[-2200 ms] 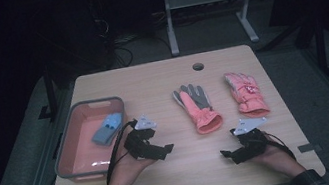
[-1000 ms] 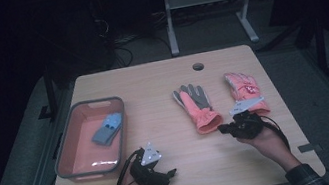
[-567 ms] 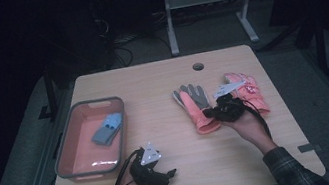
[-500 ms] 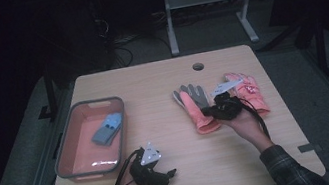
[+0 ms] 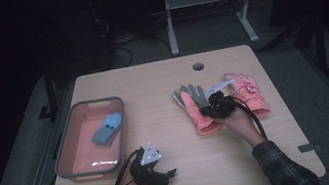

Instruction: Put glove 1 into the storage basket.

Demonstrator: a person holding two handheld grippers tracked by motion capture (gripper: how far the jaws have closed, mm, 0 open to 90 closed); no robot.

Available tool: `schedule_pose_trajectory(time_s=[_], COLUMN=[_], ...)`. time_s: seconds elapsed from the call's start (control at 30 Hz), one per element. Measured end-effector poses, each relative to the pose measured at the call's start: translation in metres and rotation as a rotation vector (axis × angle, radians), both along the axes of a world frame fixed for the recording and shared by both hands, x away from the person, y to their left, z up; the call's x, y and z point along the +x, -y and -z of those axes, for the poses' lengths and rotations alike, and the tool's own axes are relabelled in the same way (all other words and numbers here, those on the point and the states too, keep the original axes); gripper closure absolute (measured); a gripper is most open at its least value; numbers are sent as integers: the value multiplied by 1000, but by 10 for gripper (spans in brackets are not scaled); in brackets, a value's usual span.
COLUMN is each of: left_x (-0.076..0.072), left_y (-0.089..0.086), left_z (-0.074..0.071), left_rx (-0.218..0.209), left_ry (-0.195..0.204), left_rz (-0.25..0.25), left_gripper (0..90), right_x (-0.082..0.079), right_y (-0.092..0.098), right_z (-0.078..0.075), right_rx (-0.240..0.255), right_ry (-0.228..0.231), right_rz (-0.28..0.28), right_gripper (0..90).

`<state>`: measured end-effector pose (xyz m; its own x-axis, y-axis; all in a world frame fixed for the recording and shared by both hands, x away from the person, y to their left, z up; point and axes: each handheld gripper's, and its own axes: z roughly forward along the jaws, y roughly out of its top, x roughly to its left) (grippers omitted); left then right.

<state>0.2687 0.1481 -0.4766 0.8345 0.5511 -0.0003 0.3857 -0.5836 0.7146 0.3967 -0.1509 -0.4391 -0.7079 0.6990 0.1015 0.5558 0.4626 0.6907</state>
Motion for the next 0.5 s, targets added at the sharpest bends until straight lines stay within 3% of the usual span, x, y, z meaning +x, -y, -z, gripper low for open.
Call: schedule_pose_trajectory(time_s=[0.5], left_x=[0], left_y=[0], left_z=[0], left_rx=[-4], left_ry=[-3], left_rz=[0], left_gripper=[125], right_x=[-37], right_y=[10], right_z=[-2], right_rx=[-13], right_ry=[-10], right_rz=[-94], right_gripper=[898])
